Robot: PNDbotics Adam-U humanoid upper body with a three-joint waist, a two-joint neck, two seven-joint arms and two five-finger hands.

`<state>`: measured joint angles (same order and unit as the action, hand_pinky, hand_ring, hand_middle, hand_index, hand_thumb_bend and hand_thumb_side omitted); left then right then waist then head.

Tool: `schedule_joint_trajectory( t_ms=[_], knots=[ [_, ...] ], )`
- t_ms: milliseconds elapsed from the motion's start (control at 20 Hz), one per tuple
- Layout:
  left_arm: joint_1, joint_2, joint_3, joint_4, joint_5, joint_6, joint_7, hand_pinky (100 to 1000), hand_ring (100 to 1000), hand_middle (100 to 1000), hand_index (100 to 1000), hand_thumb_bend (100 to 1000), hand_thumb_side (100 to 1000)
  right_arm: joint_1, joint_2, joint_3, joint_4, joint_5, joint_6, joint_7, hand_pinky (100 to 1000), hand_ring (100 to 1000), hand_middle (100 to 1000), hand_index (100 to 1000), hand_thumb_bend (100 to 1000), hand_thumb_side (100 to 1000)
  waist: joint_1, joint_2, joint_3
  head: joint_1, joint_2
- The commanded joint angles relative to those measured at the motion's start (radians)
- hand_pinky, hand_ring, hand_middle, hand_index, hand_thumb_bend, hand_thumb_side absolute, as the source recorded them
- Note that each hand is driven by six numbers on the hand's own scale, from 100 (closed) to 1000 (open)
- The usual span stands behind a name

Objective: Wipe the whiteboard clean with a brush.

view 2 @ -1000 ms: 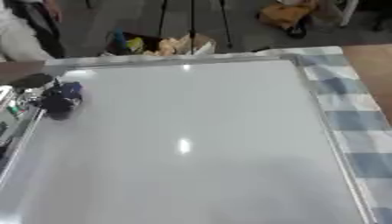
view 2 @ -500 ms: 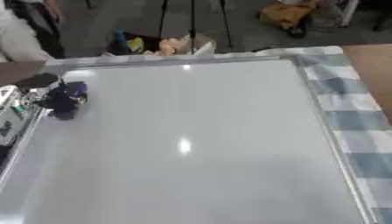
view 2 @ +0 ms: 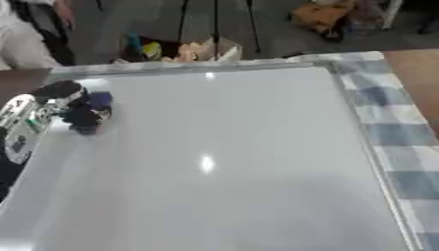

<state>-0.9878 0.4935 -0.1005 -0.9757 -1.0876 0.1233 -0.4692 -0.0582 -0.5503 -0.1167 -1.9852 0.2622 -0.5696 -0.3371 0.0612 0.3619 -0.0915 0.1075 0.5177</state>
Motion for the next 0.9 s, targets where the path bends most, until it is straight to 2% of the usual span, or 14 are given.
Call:
schedule_joint_trajectory(
  t_ms=[50,500,700,900],
  knots=[
    [-0.027,0.002,-0.006,-0.006,-0.022,0.001,0.000,407,434,314,378,100,719,-0.008,-0.019,-0.010,-0.015,-0.009,0.002,0.005,780,811,705,859,100,965,-0.001,-0.022,-0.003,0.006,-0.003],
    [-0.037,-0.017,-0.024,0.002,-0.053,-0.028,0.014,402,430,309,376,100,717,-0.011,-0.019,-0.010,-0.015,-0.016,0.004,0.011,780,811,702,858,100,965,0.001,-0.021,-0.005,0.008,-0.001],
    [-0.038,-0.018,-0.029,0.009,-0.077,-0.033,0.018,332,431,310,377,100,708,-0.013,-0.019,-0.010,-0.015,-0.018,0.004,0.014,780,811,702,858,100,965,0.002,-0.020,-0.004,0.008,-0.001],
    [-0.035,-0.017,-0.032,0.019,-0.106,-0.040,0.029,333,429,307,374,100,707,-0.012,-0.021,-0.011,-0.015,-0.020,0.002,0.014,780,811,702,858,100,965,0.001,-0.021,-0.002,0.009,-0.001]
  ],
)
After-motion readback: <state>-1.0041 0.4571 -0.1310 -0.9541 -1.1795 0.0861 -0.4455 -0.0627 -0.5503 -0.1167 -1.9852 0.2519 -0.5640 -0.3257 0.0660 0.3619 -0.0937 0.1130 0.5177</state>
